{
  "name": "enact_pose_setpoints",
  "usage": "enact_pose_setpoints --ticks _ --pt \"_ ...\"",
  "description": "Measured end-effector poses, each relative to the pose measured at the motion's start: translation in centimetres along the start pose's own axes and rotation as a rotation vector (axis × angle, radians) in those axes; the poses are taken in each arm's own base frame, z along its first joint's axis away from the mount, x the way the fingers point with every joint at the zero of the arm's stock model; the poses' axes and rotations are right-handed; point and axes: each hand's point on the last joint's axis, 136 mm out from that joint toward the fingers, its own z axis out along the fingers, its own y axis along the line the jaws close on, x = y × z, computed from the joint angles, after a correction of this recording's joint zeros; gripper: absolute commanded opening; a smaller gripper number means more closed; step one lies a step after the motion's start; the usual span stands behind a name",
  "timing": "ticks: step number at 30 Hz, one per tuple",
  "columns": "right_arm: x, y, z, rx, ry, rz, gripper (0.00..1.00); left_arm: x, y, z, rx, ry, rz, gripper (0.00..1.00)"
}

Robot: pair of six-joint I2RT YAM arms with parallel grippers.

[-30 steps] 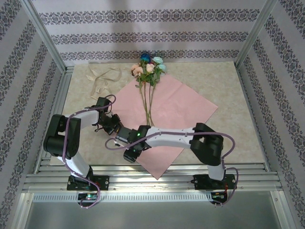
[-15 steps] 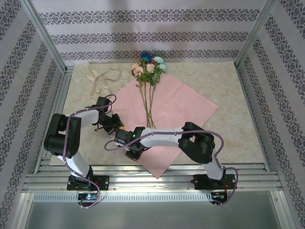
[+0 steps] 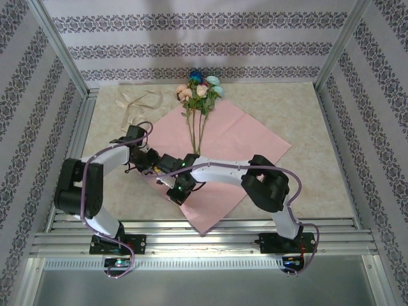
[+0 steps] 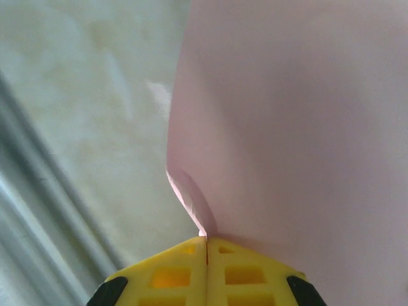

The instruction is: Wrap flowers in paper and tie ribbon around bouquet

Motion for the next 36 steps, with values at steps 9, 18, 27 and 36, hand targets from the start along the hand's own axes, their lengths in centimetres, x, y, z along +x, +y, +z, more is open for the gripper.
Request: enact_pose_setpoints --ticks 9,18,27,36 --pt "-1.3 0.5 -3.2 -0.309 -0.021 0.118 0.00 4.1 1.0 -5.6 0.056 -0.065 -0.136 0.49" --pt "-1.8 1.4 -3.5 -0.433 -0.008 0.156 0.00 9.5 5.6 -2.8 0.014 0.046 -0.453 0.58" --pt "-1.5 1.1 -2.9 -0.446 0.017 0.187 0.00 11.0 3.3 -1.3 0.071 0.091 -0.508 0.48" --pt "-1.6 0.8 -2.9 -0.440 0.015 0.206 0.34 11.2 3.1 0.1 0.075 0.105 -0.568 0.01"
